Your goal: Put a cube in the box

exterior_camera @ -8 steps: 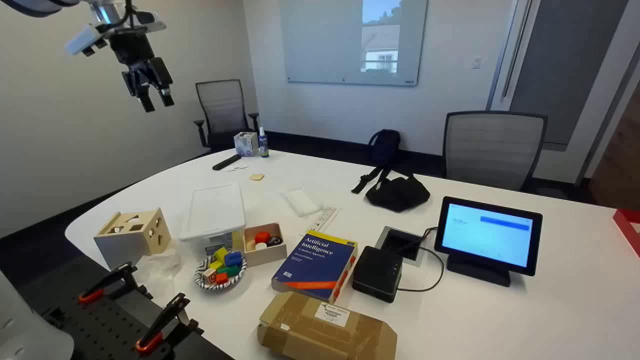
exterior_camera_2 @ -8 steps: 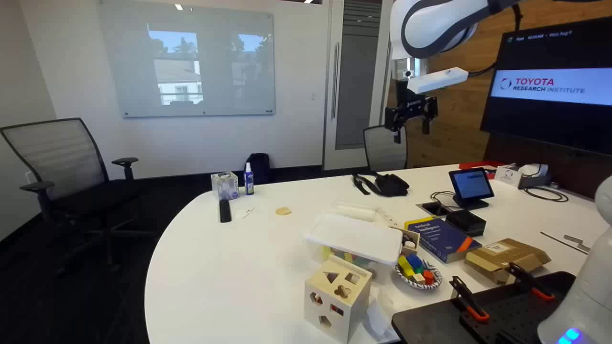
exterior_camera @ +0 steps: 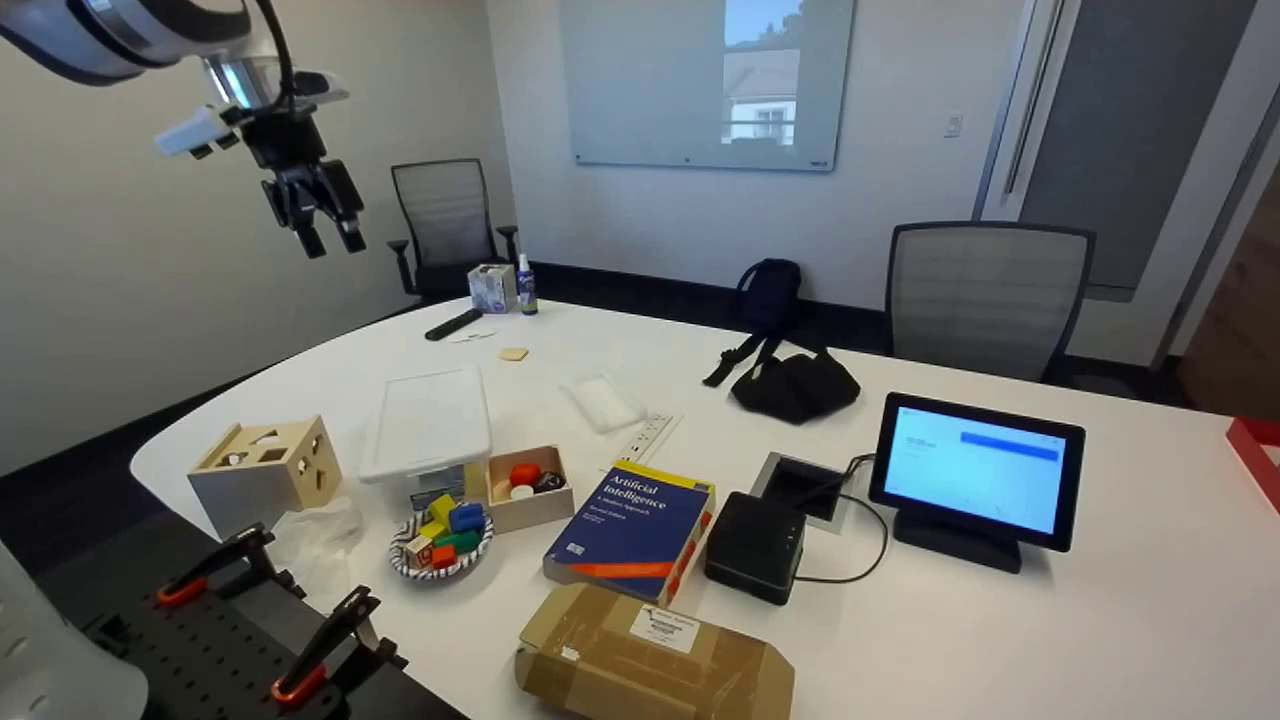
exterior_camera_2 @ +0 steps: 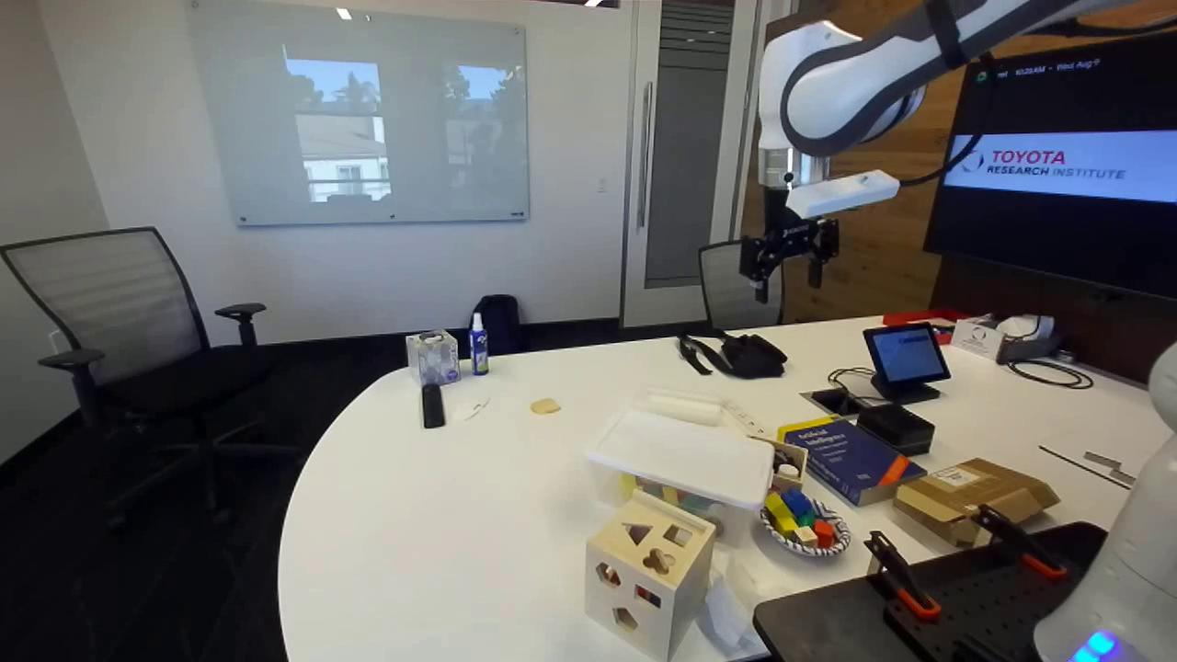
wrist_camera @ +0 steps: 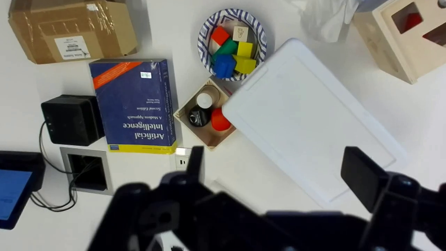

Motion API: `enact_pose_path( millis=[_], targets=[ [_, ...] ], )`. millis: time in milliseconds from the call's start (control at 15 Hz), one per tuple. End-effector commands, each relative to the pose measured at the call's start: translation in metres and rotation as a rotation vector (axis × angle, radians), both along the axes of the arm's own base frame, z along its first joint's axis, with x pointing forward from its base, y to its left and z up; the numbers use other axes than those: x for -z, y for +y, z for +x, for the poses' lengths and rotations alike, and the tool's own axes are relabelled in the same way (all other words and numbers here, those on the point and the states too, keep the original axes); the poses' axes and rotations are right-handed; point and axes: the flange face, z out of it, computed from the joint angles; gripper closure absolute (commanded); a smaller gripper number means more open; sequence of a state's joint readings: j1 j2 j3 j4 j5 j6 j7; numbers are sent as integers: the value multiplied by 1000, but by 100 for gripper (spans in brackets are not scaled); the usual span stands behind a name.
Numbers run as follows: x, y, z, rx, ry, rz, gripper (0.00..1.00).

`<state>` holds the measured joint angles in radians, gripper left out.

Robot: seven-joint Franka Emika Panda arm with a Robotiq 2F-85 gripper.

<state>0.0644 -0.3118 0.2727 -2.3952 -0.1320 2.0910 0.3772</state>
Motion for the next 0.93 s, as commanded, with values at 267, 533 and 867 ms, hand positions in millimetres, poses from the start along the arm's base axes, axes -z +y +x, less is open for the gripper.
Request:
enact_pose_path(
  millis=[267, 533, 867],
  targets=[
    [117, -31, -23, 11, 45, 127, 0],
    [165, -58, -22, 1, 68, 191, 0],
    [217, -84, -10, -18, 150, 284, 0]
  ],
)
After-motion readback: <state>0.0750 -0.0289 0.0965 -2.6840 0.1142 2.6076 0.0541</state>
